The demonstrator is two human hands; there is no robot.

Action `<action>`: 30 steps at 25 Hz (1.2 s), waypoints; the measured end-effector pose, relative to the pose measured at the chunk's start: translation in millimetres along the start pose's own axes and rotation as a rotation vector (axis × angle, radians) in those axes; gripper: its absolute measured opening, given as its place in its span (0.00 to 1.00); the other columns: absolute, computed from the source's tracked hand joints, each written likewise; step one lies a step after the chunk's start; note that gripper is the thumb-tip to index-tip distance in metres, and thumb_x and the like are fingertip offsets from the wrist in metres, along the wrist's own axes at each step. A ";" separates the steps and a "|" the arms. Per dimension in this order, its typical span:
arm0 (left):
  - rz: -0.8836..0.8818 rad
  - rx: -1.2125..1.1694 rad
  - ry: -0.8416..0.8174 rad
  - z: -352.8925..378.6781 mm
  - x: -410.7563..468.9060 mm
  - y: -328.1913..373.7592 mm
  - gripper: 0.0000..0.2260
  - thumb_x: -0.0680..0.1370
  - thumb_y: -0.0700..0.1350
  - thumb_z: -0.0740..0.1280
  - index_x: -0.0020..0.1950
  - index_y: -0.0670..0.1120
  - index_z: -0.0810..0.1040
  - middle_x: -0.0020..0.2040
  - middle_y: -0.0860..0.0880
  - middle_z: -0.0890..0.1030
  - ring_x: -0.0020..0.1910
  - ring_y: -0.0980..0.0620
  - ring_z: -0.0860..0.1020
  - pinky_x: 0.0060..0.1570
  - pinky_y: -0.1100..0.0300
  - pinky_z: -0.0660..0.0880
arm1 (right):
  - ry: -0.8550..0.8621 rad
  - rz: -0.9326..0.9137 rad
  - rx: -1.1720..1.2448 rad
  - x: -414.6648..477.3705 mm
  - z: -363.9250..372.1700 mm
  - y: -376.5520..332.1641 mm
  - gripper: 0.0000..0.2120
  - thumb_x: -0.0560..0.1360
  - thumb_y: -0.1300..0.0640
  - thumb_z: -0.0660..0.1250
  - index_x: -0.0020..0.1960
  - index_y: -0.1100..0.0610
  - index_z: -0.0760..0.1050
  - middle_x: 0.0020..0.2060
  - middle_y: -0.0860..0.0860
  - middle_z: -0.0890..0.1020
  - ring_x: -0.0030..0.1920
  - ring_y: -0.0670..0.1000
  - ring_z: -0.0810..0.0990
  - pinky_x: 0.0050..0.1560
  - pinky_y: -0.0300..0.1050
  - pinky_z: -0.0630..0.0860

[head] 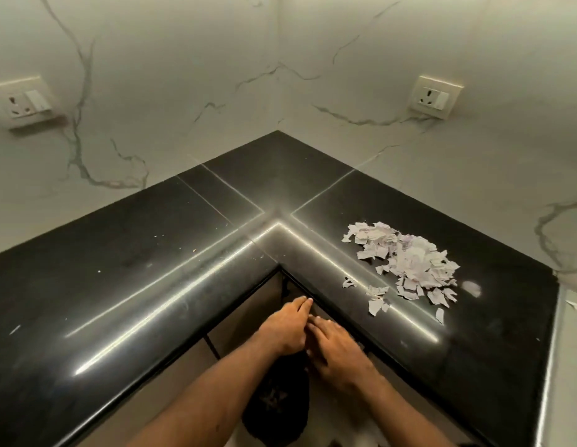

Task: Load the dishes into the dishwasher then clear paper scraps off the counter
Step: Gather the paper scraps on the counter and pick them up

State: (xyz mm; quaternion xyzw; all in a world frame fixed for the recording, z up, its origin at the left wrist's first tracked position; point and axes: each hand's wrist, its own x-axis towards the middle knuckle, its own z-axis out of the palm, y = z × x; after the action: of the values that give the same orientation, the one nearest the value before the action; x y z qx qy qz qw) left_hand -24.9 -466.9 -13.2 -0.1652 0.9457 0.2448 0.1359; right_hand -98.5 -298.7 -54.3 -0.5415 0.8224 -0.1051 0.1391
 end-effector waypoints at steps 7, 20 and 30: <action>0.102 0.181 -0.169 -40.4 43.8 41.2 0.38 0.78 0.41 0.64 0.85 0.49 0.50 0.85 0.51 0.49 0.83 0.50 0.51 0.81 0.53 0.52 | -0.036 0.087 -0.004 -4.9 -20.7 70.0 0.39 0.83 0.28 0.45 0.86 0.47 0.41 0.84 0.44 0.39 0.83 0.43 0.35 0.83 0.48 0.38; 0.034 0.354 -0.261 -23.2 157.5 85.6 0.57 0.69 0.63 0.78 0.82 0.65 0.38 0.83 0.47 0.34 0.82 0.39 0.39 0.78 0.33 0.51 | 0.212 0.181 0.194 -7.7 -40.9 156.8 0.29 0.88 0.39 0.51 0.86 0.48 0.52 0.85 0.43 0.51 0.83 0.40 0.43 0.84 0.52 0.50; -0.163 0.304 -0.371 -35.0 186.0 105.3 0.75 0.58 0.59 0.85 0.80 0.45 0.28 0.82 0.42 0.32 0.81 0.33 0.39 0.76 0.30 0.56 | 0.619 0.679 0.395 7.0 -103.2 288.8 0.34 0.85 0.32 0.47 0.86 0.46 0.50 0.85 0.45 0.50 0.84 0.45 0.47 0.84 0.59 0.49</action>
State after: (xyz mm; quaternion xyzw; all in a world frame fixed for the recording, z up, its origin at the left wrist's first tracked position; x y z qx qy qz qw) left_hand -240.0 -443.4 -2.5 -0.1707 0.9141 0.1142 0.3496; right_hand -385.3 -189.8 -51.6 -0.1499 0.9194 -0.3633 0.0146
